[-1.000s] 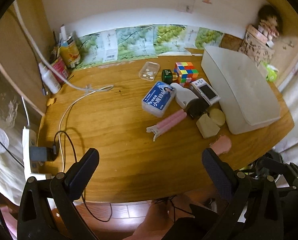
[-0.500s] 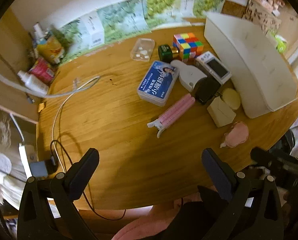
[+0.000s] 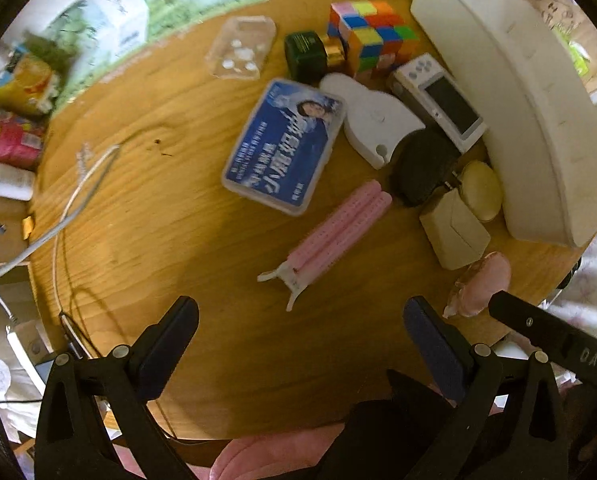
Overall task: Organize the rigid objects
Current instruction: 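Grasp the pink hair roller with the left tool while the right tool grasps the pink compact, then carry both items over the white tray and release them inside, then withdraw both tools from the tray toward the remaining items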
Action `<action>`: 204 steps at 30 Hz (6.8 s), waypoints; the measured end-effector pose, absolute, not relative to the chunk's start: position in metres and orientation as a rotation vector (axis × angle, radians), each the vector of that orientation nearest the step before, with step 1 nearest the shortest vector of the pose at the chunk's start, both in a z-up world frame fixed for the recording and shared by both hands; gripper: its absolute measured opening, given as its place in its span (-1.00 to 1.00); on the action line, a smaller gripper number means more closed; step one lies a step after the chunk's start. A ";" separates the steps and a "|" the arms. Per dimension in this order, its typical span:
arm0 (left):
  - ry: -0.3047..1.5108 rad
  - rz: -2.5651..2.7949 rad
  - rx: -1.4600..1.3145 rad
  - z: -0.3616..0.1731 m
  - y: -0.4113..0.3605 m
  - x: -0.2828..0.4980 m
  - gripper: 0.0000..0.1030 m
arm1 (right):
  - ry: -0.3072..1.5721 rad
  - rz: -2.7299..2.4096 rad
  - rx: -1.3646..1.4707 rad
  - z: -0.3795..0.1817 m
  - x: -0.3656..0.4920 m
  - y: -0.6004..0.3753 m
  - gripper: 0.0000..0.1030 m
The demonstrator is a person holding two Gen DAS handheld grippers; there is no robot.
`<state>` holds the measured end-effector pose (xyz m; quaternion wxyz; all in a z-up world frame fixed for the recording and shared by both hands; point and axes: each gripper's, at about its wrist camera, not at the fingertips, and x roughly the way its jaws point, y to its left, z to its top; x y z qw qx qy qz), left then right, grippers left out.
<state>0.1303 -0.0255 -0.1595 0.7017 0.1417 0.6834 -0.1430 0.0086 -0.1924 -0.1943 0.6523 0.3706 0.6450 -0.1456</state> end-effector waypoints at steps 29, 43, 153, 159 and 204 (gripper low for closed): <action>1.729 -0.345 0.393 -0.235 -0.068 0.174 -0.08 | 1.630 -0.399 0.773 -0.234 0.045 -0.183 0.53; 1.739 -0.393 0.372 -0.234 -0.051 0.174 -0.37 | 1.574 -0.407 0.758 -0.225 0.043 -0.184 0.18; 0.934 -0.238 -0.255 -0.065 -0.187 0.077 0.50 | 1.012 0.163 0.110 -0.073 0.040 -0.373 0.28; 0.937 -0.229 -0.227 -0.061 -0.154 0.069 0.50 | 1.022 0.165 0.179 -0.075 0.034 -0.349 0.37; 1.223 -0.287 0.082 -0.129 0.011 0.135 0.70 | 1.196 -0.005 0.524 -0.136 0.047 -0.164 0.59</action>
